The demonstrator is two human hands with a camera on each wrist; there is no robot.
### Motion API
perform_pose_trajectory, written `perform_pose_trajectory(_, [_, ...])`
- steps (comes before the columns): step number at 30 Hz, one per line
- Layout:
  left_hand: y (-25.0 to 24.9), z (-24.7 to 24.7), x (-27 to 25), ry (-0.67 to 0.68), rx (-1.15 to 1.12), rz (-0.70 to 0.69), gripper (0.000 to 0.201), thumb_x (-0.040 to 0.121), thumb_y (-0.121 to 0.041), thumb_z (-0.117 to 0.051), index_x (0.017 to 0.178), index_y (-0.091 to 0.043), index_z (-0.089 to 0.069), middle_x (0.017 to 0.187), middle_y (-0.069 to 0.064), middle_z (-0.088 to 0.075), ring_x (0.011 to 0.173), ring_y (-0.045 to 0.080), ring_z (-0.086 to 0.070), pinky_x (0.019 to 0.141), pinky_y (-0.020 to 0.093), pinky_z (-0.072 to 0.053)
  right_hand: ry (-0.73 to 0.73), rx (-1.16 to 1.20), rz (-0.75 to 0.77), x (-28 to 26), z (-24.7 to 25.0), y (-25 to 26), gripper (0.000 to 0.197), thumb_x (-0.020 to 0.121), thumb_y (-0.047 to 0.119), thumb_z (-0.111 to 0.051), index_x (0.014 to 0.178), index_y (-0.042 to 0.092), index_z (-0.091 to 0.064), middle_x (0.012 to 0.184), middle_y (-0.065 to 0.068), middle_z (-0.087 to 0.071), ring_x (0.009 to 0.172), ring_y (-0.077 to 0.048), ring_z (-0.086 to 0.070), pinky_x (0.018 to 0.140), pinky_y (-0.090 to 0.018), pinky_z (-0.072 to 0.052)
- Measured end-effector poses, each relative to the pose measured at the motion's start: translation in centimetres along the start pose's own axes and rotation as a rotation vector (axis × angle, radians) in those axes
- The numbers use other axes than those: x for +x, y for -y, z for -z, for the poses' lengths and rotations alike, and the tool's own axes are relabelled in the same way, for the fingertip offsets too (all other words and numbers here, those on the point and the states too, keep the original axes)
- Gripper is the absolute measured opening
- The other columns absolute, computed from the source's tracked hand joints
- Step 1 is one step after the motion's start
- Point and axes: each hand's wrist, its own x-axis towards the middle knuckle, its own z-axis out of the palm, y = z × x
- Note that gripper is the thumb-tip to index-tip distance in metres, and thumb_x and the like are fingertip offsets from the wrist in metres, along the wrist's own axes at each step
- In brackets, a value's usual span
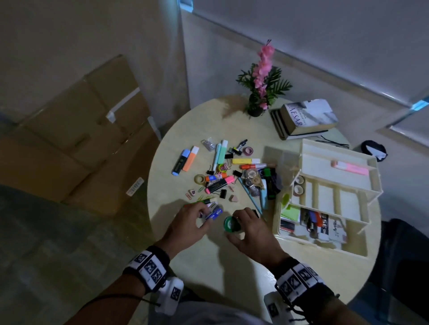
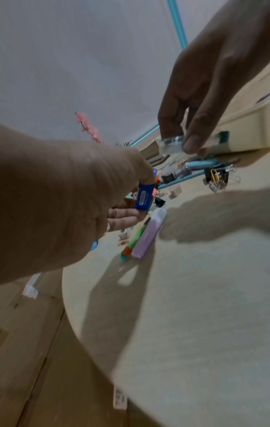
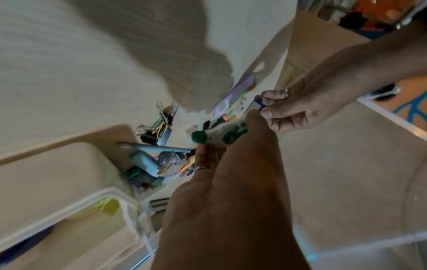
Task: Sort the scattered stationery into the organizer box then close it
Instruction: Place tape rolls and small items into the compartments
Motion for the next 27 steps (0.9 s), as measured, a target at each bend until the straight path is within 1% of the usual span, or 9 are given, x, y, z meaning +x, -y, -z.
perform_pose_trajectory(5, [-4.5, -1.9, 1.7, 0.007, -0.074, -0.053, 0.017, 0.090, -0.034, -0.075, 0.098, -0.032, -0.060, 0.095, -0.019, -0.065, 0.089, 0.006, -0.062, 0.078, 0.033, -0.056, -0.091, 0.072, -0.048, -3.9, 3.8, -1.9, 0.044, 0.092, 0.046, -0.074, 0.125, 0.021, -0.058, 0.111, 0.008, -0.053, 0.091, -0.009, -0.057, 0.079, -0.026, -0.052])
perform_pose_trajectory(8, [-8.7, -3.4, 3.1, 0.045, -0.101, -0.137, 0.016, 0.090, -0.042, -0.071, 0.101, -0.032, -0.064, 0.096, -0.019, -0.067, 0.089, 0.006, -0.062, 0.077, 0.034, -0.056, -0.188, 0.057, -0.131, -6.5, 6.3, -3.5, 0.042, 0.093, 0.049, -0.074, 0.121, 0.022, -0.058, 0.103, 0.010, -0.052, 0.085, -0.007, -0.055, 0.074, -0.026, -0.050])
perform_pose_trajectory(10, [-11.6, -4.8, 4.2, 0.051, -0.119, -0.187, 0.017, 0.088, -0.041, -0.073, 0.100, -0.030, -0.066, 0.094, -0.018, -0.067, 0.085, 0.007, -0.063, 0.075, 0.033, -0.056, -0.278, 0.093, -0.206, -8.2, 7.7, -5.0, 0.041, 0.092, 0.044, -0.076, 0.122, 0.022, -0.057, 0.104, 0.008, -0.055, 0.088, -0.009, -0.058, 0.076, -0.027, -0.053])
perform_pose_trajectory(12, [-14.8, -6.5, 5.6, 0.047, -0.129, -0.233, 0.016, 0.087, -0.036, -0.078, 0.098, -0.028, -0.067, 0.092, -0.015, -0.069, 0.080, 0.005, -0.063, 0.071, 0.029, -0.055, -0.396, 0.197, -0.310, -10.0, 9.0, -6.6, 0.038, 0.092, 0.035, -0.078, 0.121, 0.023, -0.058, 0.106, 0.006, -0.062, 0.093, -0.009, -0.063, 0.079, -0.031, -0.057])
perform_pose_trajectory(15, [-19.5, -9.4, 7.8, 0.030, -0.088, -0.277, 0.016, 0.087, -0.035, -0.078, 0.091, -0.025, -0.065, 0.084, -0.013, -0.068, 0.072, 0.005, -0.060, 0.064, 0.027, -0.053, -0.519, 0.359, -0.450, -12.6, 10.8, -8.5, 0.029, 0.092, 0.028, -0.079, 0.112, 0.027, -0.058, 0.100, 0.007, -0.068, 0.090, -0.012, -0.068, 0.080, -0.043, -0.060])
perform_pose_trajectory(19, [-24.0, -14.1, 10.9, 0.028, -0.024, -0.276, 0.017, 0.087, -0.032, -0.080, 0.090, -0.020, -0.068, 0.088, -0.010, -0.072, 0.077, 0.006, -0.063, 0.066, 0.025, -0.053, -0.519, 0.430, -0.533, -15.9, 12.8, -11.6, 0.026, 0.099, 0.030, -0.069, 0.120, 0.025, -0.054, 0.094, 0.007, -0.070, 0.081, -0.007, -0.068, 0.073, -0.037, -0.057])
perform_pose_trajectory(22, [-25.9, -17.2, 12.3, 0.025, 0.066, -0.258, 0.018, 0.086, -0.033, -0.080, 0.091, -0.020, -0.069, 0.089, -0.004, -0.075, 0.077, 0.014, -0.065, 0.067, 0.031, -0.056, -0.498, 0.580, -0.637, -18.0, 13.5, -13.4, 0.018, 0.104, 0.028, -0.061, 0.119, 0.023, -0.050, 0.089, 0.000, -0.066, 0.070, -0.012, -0.062, 0.065, -0.036, -0.052])
perform_pose_trajectory(25, [-27.1, -19.6, 12.8, 0.023, 0.187, -0.223, 0.021, 0.087, -0.038, -0.078, 0.096, -0.020, -0.073, 0.092, 0.001, -0.076, 0.080, 0.023, -0.070, 0.070, 0.038, -0.060, -0.470, 0.792, -0.748, -19.8, 14.0, -15.0, 0.021, 0.107, 0.018, -0.056, 0.125, 0.015, -0.049, 0.096, -0.011, -0.065, 0.071, -0.014, -0.063, 0.065, -0.027, -0.051])
perform_pose_trajectory(27, [-27.5, -20.7, 13.2, 0.005, 0.268, -0.211, 0.024, 0.089, -0.042, -0.076, 0.098, -0.020, -0.074, 0.090, 0.001, -0.076, 0.081, 0.024, -0.070, 0.071, 0.039, -0.060, -0.443, 0.881, -0.789, -20.6, 14.1, -16.5, 0.022, 0.105, 0.016, -0.060, 0.127, 0.014, -0.054, 0.100, -0.012, -0.072, 0.079, -0.014, -0.073, 0.069, -0.030, -0.052])
